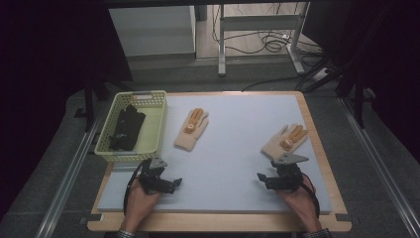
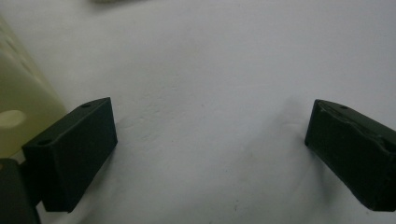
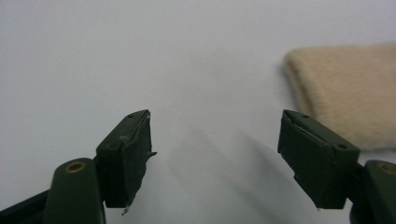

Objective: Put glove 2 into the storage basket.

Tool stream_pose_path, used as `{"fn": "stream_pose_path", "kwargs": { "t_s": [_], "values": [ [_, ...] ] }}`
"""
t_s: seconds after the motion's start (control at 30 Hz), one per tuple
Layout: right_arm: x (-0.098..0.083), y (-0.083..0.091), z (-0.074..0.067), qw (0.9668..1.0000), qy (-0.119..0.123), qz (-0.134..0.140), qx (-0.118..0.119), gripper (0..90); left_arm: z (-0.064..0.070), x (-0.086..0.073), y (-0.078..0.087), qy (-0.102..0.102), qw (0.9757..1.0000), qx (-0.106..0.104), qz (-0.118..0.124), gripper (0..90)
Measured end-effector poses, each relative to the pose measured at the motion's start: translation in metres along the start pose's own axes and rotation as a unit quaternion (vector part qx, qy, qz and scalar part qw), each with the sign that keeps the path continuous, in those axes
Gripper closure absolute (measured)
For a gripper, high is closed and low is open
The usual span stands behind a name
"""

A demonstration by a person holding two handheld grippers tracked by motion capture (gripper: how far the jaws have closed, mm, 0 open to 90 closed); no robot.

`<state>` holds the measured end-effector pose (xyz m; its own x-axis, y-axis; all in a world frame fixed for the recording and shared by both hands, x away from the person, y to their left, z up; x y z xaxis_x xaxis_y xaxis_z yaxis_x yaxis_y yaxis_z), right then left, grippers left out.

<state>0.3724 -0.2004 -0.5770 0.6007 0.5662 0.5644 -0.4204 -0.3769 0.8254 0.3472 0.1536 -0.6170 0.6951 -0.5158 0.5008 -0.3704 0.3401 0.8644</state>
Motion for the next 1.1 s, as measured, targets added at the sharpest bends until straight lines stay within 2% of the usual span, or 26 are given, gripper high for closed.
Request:
{"fn": "stream_pose_path", "kwargs": {
  "t_s": [0.2,0.3,0.33,0.5,0.53,0.57,0.6,0.73,0.87,0.9,0.97,1.1],
  "values": [
    [0.0,0.011,0.015,0.9998,-0.012,-0.001,-0.016,30.5,0.0,0.0,0.0,0.0,1.0,0.0,0.0,2.3],
    [0.0,0.016,0.032,0.9993,-0.029,-0.001,-0.025,33.6,0.0,0.0,0.0,0.0,1.0,0.0,0.001,2.3],
    [0.0,0.016,0.032,0.9993,-0.029,-0.001,-0.025,33.6,0.0,0.0,0.0,0.0,1.0,0.0,0.001,2.3],
    [0.005,0.023,0.055,0.9979,-0.05,0.004,-0.042,39.0,0.0,0.0,0.0,0.002,1.0,0.0,0.002,2.3],
    [0.005,0.023,0.055,0.9979,-0.05,0.004,-0.042,39.0,0.0,0.0,0.0,0.002,1.0,0.0,0.002,2.3],
    [0.008,0.023,0.064,0.9971,-0.057,0.006,-0.049,40.4,0.0,0.0,0.0,0.002,1.0,0.0,0.002,2.3],
    [0.008,0.023,0.064,0.9971,-0.057,0.006,-0.049,40.4,0.0,0.0,0.0,0.002,1.0,0.0,0.002,2.4],
    [0.013,0.023,0.084,0.9955,-0.067,0.006,-0.067,40.8,0.0,0.0,0.0,0.002,1.0,0.0,0.002,2.4],
    [0.019,0.02,0.1,0.9937,-0.076,0.009,-0.083,37.5,0.0,0.0,0.0,0.001,1.0,0.0,0.001,2.4],
    [0.019,0.02,0.1,0.9937,-0.076,0.009,-0.083,37.5,0.0,0.0,0.0,0.001,1.0,0.0,0.001,2.3],
    [0.021,0.012,0.112,0.9922,-0.08,-0.001,-0.095,33.9,0.0,0.0,0.0,0.001,1.0,0.0,0.001,2.3],
    [0.02,0.003,0.121,0.9912,-0.089,-0.006,-0.098,33.7,0.0,0.0,0.0,0.001,1.0,0.0,0.001,2.4]
  ]
}}
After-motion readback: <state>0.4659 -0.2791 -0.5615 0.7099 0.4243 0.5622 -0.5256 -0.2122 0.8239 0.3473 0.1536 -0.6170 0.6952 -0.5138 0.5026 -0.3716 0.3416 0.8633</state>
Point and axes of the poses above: each handheld gripper's, and its own axes: y roughly backward along the jaws, x roughly out of its top, z roughly to its right, the point moved 9 cm from there along -y, roughly forward along the jaws, and after that the axes turned 14 degrees about -z, right-handed, at the moved point
